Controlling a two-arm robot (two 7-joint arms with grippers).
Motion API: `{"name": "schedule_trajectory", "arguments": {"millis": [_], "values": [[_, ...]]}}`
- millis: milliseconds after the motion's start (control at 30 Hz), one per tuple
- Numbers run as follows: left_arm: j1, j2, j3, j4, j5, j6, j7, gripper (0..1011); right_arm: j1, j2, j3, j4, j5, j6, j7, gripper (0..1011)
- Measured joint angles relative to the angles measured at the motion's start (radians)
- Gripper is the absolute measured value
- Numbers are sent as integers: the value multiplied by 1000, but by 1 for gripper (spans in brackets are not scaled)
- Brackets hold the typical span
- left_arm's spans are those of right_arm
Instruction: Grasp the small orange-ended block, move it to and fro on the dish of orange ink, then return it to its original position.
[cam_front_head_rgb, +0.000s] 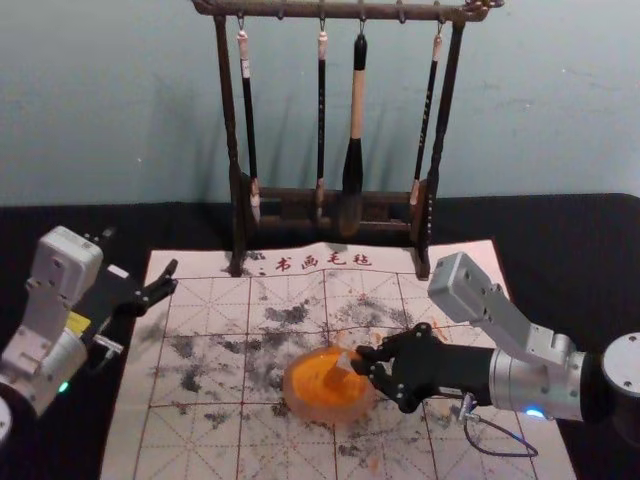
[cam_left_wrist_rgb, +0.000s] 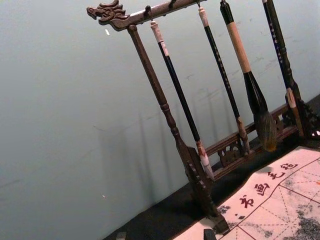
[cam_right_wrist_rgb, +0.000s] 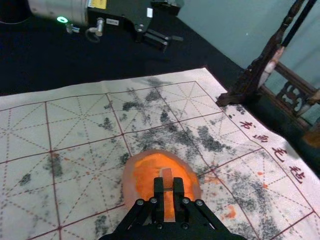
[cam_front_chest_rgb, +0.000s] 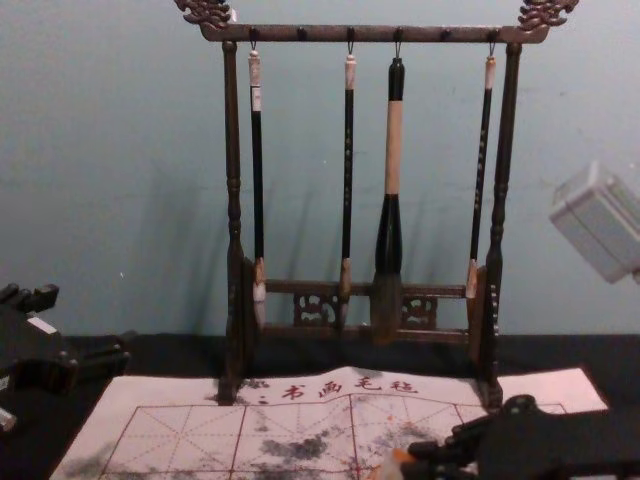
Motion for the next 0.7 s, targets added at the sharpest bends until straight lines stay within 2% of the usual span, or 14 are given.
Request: {"name": "schedule_trajectory", "arguments": {"millis": [333,700], "values": [[0,0,0,0,0,0,0,1001,6,-4,12,13,2,4,-14,80],[0,0,0,0,0,0,0,1001,-23,27,23,-35,1,17,-21,80]]}}
